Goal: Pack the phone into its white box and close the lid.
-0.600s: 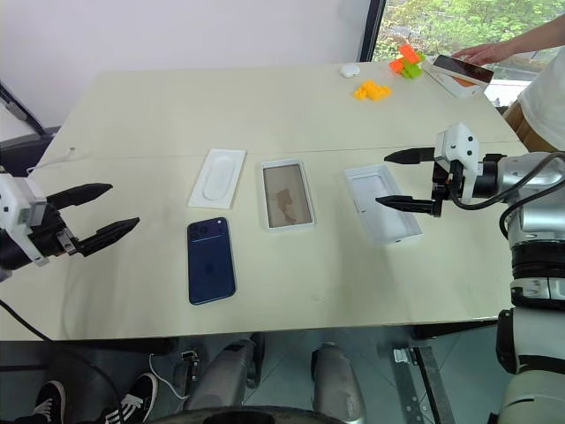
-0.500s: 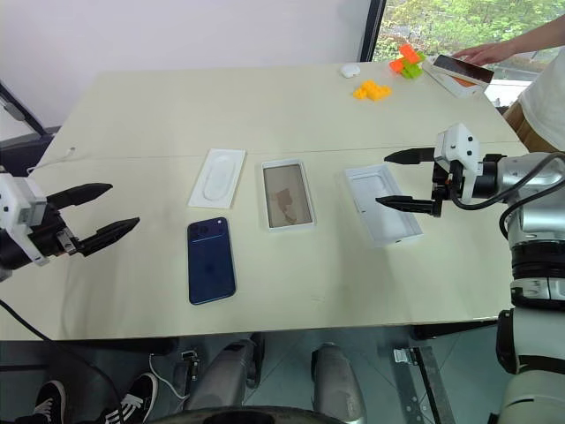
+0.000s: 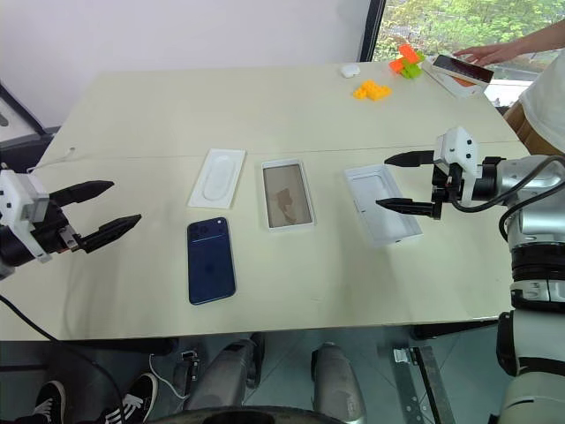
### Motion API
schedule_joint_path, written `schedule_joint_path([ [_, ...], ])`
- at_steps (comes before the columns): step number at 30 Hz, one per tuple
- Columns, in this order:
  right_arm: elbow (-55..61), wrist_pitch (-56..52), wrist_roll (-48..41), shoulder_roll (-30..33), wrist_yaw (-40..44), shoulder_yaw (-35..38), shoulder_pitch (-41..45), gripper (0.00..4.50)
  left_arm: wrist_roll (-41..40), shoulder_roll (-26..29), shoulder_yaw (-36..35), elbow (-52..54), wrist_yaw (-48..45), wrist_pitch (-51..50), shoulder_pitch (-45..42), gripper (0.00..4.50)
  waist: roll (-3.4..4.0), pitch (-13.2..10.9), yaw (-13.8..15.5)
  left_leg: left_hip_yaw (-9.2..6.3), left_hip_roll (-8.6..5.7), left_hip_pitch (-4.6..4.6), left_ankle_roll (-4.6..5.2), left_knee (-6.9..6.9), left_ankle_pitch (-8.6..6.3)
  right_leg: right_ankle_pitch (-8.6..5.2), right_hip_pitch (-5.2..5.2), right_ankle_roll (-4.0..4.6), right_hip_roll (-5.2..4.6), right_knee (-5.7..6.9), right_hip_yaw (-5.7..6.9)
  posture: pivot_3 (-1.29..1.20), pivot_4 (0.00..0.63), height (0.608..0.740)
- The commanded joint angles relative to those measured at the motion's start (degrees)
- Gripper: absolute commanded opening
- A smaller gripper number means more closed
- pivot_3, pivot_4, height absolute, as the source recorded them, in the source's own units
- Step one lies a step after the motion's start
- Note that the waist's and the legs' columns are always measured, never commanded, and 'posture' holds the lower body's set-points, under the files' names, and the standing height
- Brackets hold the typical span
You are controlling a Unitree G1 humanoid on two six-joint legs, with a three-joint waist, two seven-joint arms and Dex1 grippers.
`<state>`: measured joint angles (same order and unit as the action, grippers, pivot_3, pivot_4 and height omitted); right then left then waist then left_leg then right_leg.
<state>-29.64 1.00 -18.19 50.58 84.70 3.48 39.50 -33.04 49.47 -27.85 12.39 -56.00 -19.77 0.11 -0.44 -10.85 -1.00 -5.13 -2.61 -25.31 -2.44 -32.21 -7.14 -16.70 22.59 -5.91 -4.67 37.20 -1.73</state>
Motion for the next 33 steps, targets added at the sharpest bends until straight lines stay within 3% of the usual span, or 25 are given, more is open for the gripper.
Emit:
schedule_joint_path([
  [1,0.1,1.1,0.1,-0.1,-0.1,0.7,1.5,4.48,-0.7,1.1,-1.3,2.9,-0.2,0.0,-0.1,4.44,0.0,0.0,0.0,0.0,0.0,0.0,0.0,0.0,0.0,0.0,0.0,0.0,0.0,0.0,0.0,0.0,0.15,0.74],
  [11,0.4,1.0,0.2,-0.9,-0.7,0.6,1.3,4.48,-2.0,0.8,-2.3,3.6,-1.2,-0.6,1.7,4.44,0.0,0.0,0.0,0.03,0.02,0.01,0.0,-0.01,0.0,0.01,-0.02,0.01,0.01,0.01,-0.01,0.0,0.15,0.74],
  [22,5.3,0.0,2.2,-5.5,-8.9,-0.2,0.3,4.48,0.1,-1.0,0.2,2.8,6.5,-4.5,-1.1,4.44,0.0,0.0,0.0,0.04,0.03,0.0,0.01,-0.01,0.01,0.02,0.0,0.0,0.04,0.01,-0.01,0.0,0.15,0.74],
  [24,7.2,-0.9,3.9,-7.2,-12.4,-1.3,0.8,4.48,2.4,-1.1,2.7,1.4,11.1,-7.6,-3.8,4.44,0.0,0.0,0.0,0.03,0.03,0.01,0.01,-0.01,0.01,0.02,-0.01,-0.01,0.06,0.02,-0.01,0.0,0.15,0.74],
  [27,15.6,-6.3,2.3,-12.5,-17.0,-3.3,0.6,4.48,7.2,-5.1,9.4,-3.4,22.9,-14.6,-14.8,4.44,-0.02,0.0,0.2,0.03,0.11,0.11,-0.03,-0.11,0.05,0.04,-0.09,-0.01,0.13,0.26,0.08,0.0,0.15,0.74],
  [33,21.0,-5.9,4.1,-15.7,-18.3,-6.5,-1.3,4.48,10.2,-11.6,14.9,-11.7,30.1,-20.6,-26.6,4.44,-0.07,0.0,0.3,0.01,0.26,-0.05,0.0,-0.68,0.02,0.18,-0.22,-0.15,0.43,0.38,0.24,0.0,0.15,0.74],
])
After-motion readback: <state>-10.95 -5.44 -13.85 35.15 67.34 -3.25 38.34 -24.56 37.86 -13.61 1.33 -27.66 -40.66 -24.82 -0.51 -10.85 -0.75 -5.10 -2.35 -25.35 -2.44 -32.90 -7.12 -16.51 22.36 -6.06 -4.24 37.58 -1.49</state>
